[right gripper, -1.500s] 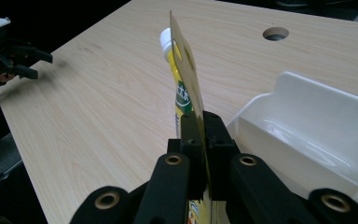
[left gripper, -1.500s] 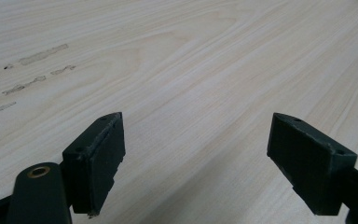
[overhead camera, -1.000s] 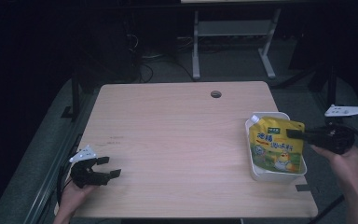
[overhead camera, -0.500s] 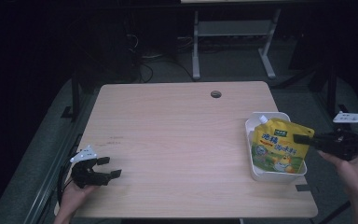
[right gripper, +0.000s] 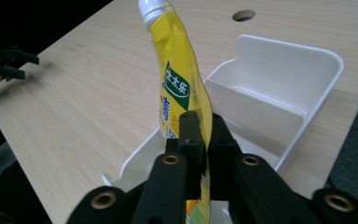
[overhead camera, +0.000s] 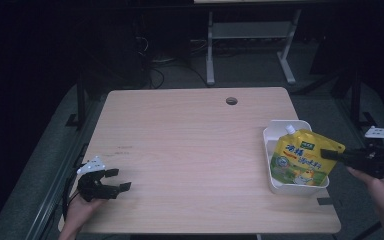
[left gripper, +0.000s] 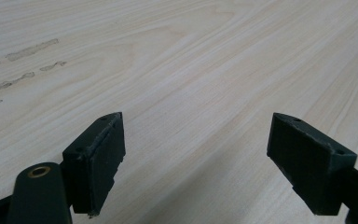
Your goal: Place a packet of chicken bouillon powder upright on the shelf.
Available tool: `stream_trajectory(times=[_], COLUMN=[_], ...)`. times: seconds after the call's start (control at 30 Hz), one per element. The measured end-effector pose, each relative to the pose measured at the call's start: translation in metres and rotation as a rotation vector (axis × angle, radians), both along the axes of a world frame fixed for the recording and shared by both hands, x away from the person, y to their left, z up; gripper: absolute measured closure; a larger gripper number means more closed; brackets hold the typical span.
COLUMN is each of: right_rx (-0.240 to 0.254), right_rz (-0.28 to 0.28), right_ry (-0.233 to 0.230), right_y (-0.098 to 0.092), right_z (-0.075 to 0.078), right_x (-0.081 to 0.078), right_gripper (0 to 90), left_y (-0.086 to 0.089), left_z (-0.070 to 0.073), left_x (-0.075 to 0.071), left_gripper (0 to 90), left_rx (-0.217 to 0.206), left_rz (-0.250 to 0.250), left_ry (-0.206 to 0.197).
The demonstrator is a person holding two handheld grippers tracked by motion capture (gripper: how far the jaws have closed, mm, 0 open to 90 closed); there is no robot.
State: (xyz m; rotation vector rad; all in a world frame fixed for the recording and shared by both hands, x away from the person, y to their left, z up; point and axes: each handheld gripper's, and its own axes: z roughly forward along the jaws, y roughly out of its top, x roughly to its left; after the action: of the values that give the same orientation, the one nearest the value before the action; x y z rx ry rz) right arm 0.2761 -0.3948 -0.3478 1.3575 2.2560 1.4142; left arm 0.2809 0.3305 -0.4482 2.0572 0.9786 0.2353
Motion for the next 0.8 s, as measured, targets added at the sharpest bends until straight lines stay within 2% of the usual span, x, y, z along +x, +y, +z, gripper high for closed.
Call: stream_trajectory(times=[0.03, 0.13, 0.17, 0.2, 0.37, 0.4, 0.5, 0.67, 0.8], right_rx=[0.0, -0.005, -0.005, -0.014, -0.035, -0.039, -0.049, -0.07, -0.085], right_rz=[-0.007, -0.017, -0.017, -0.024, -0.025, -0.023, -0.018, 0.012, 0.035], right_ry=[-0.009, -0.025, -0.025, -0.038, -0.063, -0.075, -0.085, -0.114, -0.123], right_y=[0.0, 0.001, 0.001, 0.003, 0.007, 0.01, 0.014, 0.029, 0.038], right_z=[0.003, 0.012, 0.012, 0.019, 0.034, 0.042, 0.049, 0.066, 0.072], right_x=[0.0, 0.0, 0.0, 0.001, 0.003, 0.004, 0.006, 0.01, 0.012], right_gripper=[76.1, 71.2, 71.2, 70.8, 68.8, 68.2, 67.4, 65.1, 64.5], left_y=[0.0, 0.0, 0.0, 0.0, 0.0, 0.0, 0.0, 0.001, 0.001], left_z=[0.0, 0.0, 0.0, 0.0, 0.0, 0.0, 0.0, 0.001, 0.001], left_x=[0.0, 0.0, 0.0, 0.0, 0.0, 0.0, 0.0, 0.0, 0.0], left_gripper=[18.8, 18.8, 18.8, 18.8, 18.8, 18.7, 18.7, 18.7, 18.7], left_rx=[0.0, -0.001, -0.001, -0.001, -0.001, 0.0, 0.001, -0.005, -0.002], left_rz=[0.0, 0.0, 0.0, 0.0, -0.002, -0.002, -0.002, 0.003, 0.0], left_ry=[0.001, 0.001, 0.001, 0.002, 0.002, 0.003, 0.002, 0.002, 0.002])
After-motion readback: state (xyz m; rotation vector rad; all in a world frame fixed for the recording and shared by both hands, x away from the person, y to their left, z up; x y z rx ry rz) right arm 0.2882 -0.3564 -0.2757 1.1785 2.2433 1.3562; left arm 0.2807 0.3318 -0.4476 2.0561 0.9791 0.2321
